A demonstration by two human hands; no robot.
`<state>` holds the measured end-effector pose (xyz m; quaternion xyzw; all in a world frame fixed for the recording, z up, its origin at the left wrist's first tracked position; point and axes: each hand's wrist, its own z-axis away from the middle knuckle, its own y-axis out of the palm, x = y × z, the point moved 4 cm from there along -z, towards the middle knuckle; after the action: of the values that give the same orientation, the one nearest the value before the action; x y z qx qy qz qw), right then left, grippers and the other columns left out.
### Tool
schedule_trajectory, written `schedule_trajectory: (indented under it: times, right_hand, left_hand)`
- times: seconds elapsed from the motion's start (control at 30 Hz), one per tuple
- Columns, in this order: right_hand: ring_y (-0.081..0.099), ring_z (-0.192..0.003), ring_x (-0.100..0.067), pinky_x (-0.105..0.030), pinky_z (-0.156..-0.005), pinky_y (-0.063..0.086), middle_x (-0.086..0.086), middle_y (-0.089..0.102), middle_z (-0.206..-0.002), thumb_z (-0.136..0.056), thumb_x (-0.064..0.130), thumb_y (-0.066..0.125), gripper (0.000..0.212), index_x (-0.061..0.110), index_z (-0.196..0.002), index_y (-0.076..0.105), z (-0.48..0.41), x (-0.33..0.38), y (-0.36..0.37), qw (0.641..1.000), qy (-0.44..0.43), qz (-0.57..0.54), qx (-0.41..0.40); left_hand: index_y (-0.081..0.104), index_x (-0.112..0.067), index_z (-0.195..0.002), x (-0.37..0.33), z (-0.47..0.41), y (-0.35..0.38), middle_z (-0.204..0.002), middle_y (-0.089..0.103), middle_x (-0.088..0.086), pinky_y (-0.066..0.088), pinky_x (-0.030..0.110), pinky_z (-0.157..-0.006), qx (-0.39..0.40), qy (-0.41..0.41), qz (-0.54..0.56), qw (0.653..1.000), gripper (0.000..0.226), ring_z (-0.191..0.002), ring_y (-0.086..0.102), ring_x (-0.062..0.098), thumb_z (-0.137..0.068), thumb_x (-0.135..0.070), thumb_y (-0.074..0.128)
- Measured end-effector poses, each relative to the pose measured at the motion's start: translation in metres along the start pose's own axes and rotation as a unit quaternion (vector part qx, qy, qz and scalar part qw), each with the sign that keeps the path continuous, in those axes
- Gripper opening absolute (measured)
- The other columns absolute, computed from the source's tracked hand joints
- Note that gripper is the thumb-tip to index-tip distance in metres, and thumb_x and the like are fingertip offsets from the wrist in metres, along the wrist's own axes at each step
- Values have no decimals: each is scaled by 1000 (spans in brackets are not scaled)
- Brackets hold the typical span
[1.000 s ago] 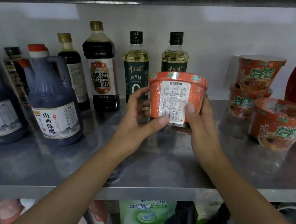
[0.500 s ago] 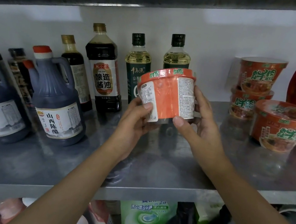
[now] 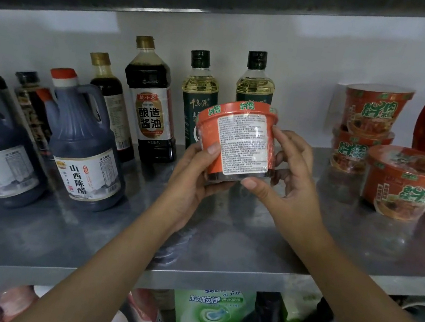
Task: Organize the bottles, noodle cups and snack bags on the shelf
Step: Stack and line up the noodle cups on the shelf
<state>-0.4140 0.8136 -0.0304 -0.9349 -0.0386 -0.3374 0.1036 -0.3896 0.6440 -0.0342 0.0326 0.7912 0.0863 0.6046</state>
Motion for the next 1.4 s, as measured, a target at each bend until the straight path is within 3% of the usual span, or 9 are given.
schedule_trajectory:
  times: [0.17,0.3,0.43,0.63,0.83,0.97,1.03,1.3,1.4]
  right_hand:
    - [43,-128,-11,-12,-101,42,14,32,-138,-75,47,73,78,36,-142,36,-1,-1,0,1000,-7,2,-3]
    - [41,-126,3,-9,-97,42,13,31,-139,-77,43,72,73,35,-141,37,1,1,1,1000,-16,0,6]
    - [46,-121,-6,-12,-92,45,7,34,-141,-82,40,70,66,34,-141,42,1,0,1,1000,-24,-7,16]
    - [48,-112,-3,-22,-95,50,11,37,-139,-74,50,71,77,32,-142,40,0,-2,-2,1000,20,-15,-8]
    - [47,-121,-8,-28,-100,49,9,37,-141,-71,51,73,74,43,-137,39,1,-1,-2,999,28,-36,-13]
    - [45,-114,8,-15,-93,47,16,35,-137,-69,51,74,76,42,-135,38,0,0,0,1000,17,-23,-10]
    - [45,-111,10,-11,-91,46,17,34,-135,-69,51,74,77,39,-137,39,0,-1,0,1000,11,-8,-6]
    - [48,-112,-1,-23,-95,50,12,36,-137,-73,49,73,71,42,-136,43,0,-2,-1,1000,12,-16,-8]
    - [46,-122,-7,-33,-104,49,13,35,-139,-73,51,72,70,47,-135,41,0,-3,-3,1000,23,-16,-8]
  left_hand:
    - [43,-10,-143,3,-2,-2,-132,65,12,55,45,-98,-6,-7,17,1000,91,-120,64,29,-68,-56,68]
    - [47,-16,-142,2,0,-1,-131,67,4,54,35,-98,5,4,-24,1000,104,-121,64,23,-58,-69,81]
    - [54,-15,-138,1,-1,-1,-130,68,6,47,46,-108,7,14,-26,1000,108,-121,64,24,-53,-74,82]
    - [46,-11,-144,-1,-1,-3,-135,63,14,51,51,-103,-15,11,20,1000,113,-124,61,32,-54,-68,85]
    - [51,-11,-136,-3,0,-1,-134,62,18,50,51,-103,-12,5,52,999,64,-127,57,37,-84,-47,60]
    - [39,-7,-145,1,0,-1,-137,60,17,48,52,-106,-3,-12,31,999,117,-127,59,35,-55,-64,87]
    - [38,-11,-146,4,0,1,-136,63,12,51,47,-104,15,-16,-1,1000,125,-123,62,30,-47,-69,88]
    - [53,-14,-134,-2,2,2,-129,67,14,54,48,-99,12,-6,47,999,86,-120,64,33,-67,-60,79]
    - [48,-13,-139,-3,2,4,-132,65,15,56,48,-96,10,-7,54,998,95,-121,63,33,-64,-62,81]
